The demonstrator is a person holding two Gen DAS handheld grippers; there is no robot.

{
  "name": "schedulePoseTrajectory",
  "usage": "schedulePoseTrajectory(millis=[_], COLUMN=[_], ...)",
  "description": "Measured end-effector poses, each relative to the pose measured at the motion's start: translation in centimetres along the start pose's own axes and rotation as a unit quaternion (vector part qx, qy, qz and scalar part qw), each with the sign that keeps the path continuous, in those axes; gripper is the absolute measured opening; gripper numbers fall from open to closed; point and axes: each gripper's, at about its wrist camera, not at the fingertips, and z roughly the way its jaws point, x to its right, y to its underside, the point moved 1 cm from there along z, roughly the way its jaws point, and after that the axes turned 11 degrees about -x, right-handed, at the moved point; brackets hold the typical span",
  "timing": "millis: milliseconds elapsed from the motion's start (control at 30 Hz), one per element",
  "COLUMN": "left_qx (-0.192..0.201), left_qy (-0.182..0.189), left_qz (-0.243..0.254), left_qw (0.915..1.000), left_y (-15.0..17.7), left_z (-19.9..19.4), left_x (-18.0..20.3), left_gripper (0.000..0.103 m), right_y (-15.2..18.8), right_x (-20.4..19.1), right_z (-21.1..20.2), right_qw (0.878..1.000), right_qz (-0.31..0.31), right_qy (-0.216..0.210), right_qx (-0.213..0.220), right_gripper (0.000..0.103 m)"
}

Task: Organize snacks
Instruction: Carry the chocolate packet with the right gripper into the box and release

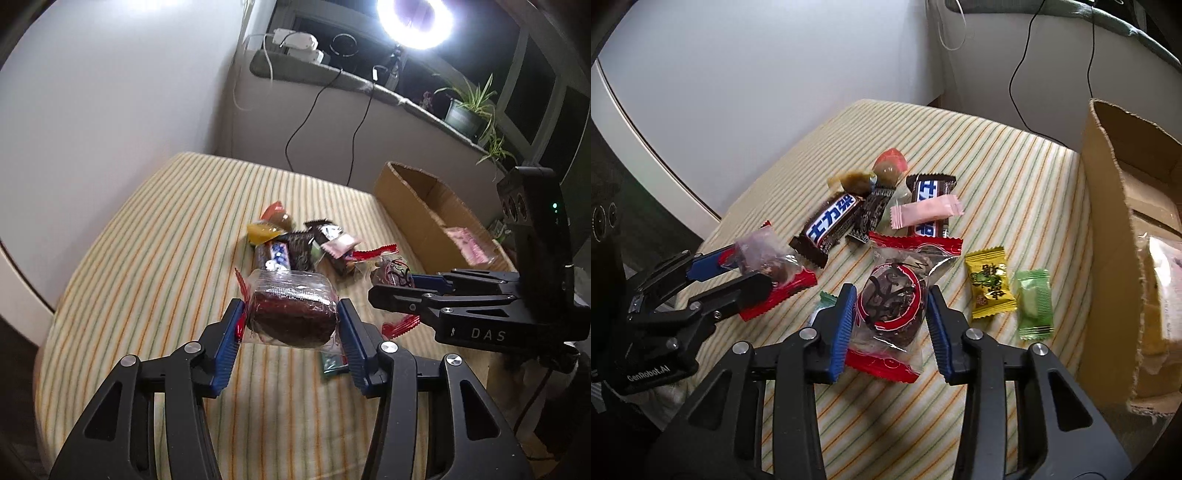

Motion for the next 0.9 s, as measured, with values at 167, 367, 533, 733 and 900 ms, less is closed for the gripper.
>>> schedulePoseTrajectory(millis=[167, 367, 533, 733, 900], left_qx=[0.010, 0.018, 0.023, 0.024, 0.021], left_qy=[0.006, 0.018, 0.027, 0.040, 0.046], left_qz=[0.010, 0.027, 0.041, 0.061, 0.081], left_qw=[0.9999, 0.9993, 0.9985, 0.9970, 0.9954], left_y=[-1.0, -2.7, -4.2, -6.6, -8.5], left_z=[-0.2, 0.4, 1.1, 2.7, 4.4], left_x=[1.3, 3.5, 5.5, 8.1, 10.6], left_gripper=[0.050, 0.050, 0.050, 0.050, 0.050], right_y=[-0.1, -0.1, -0.9, -1.5, -2.1], right_x=[0.8, 2.7, 5.2, 8.7, 12.3], right_z=[-2.2, -4.8, -6.9, -9.0, -10.2], right_qw=[1.000, 0.999, 0.998, 0.995, 0.993], right_qz=[0.004, 0.017, 0.033, 0.053, 0.071], right_qy=[-0.004, 0.002, 0.008, 0.023, 0.039], right_qx=[0.021, 0.044, 0.062, 0.079, 0.085], right_gripper=[0.040, 0.040, 0.040, 0.040, 0.040])
